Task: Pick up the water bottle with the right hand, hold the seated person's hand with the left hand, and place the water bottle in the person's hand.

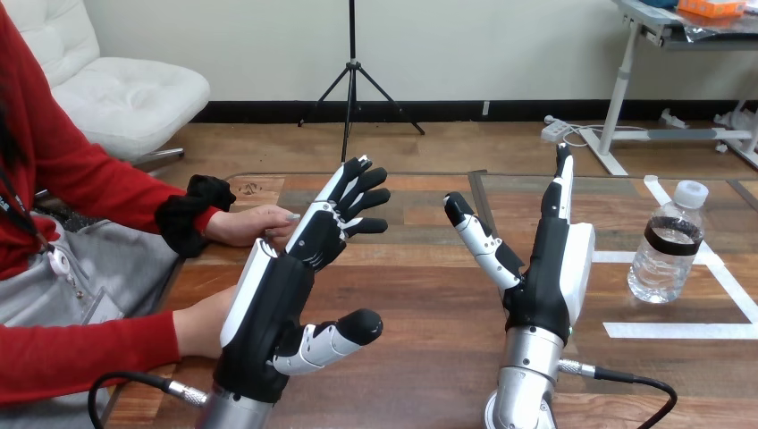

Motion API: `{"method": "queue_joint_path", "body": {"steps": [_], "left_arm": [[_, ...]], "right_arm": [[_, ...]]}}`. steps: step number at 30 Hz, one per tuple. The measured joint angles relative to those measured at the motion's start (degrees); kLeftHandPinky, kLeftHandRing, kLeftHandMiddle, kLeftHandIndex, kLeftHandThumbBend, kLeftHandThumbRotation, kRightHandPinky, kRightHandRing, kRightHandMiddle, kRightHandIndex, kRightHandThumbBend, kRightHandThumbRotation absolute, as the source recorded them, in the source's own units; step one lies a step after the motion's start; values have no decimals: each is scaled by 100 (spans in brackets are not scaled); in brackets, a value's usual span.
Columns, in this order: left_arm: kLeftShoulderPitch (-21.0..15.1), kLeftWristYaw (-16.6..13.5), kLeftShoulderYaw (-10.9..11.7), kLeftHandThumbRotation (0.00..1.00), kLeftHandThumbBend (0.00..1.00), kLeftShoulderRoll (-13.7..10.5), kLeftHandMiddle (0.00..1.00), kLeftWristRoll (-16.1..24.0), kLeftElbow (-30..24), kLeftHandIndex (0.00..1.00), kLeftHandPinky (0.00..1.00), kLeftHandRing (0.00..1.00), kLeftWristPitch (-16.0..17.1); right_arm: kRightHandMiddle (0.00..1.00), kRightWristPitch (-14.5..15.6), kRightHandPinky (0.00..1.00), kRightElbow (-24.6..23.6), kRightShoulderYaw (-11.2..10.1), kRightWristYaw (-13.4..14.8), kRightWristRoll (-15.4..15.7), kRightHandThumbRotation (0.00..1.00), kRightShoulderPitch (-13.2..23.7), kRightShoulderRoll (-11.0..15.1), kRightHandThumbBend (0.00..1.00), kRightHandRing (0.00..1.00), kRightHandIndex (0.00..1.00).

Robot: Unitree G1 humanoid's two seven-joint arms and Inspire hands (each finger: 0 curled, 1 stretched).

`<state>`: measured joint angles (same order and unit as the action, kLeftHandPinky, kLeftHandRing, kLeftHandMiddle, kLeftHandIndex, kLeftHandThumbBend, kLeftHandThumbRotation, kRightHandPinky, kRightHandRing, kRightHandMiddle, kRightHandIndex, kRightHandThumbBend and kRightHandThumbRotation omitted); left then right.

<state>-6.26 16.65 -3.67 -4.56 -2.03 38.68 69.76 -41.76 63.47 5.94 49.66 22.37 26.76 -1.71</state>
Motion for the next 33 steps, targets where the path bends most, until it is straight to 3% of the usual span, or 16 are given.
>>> {"method": "queue_joint_path", "body": {"steps": [8,14,27,33], "left_arm": [[0,81,-19,78,85,-3,92,-102,0,95,78,88,-13],[0,105,-28,78,84,-4,92,-133,0,95,78,88,-13],[0,128,-30,78,84,-5,91,-154,0,95,77,87,-13],[0,112,-25,78,84,-6,91,-134,0,95,77,87,-13]], "right_arm": [[100,0,100,-6,13,150,78,18,0,1,84,100,100],[100,8,100,-10,20,278,127,4,0,0,76,100,100],[100,46,97,-10,32,444,251,0,0,5,71,100,100],[100,58,98,-10,37,465,256,4,0,4,73,100,100]]}}
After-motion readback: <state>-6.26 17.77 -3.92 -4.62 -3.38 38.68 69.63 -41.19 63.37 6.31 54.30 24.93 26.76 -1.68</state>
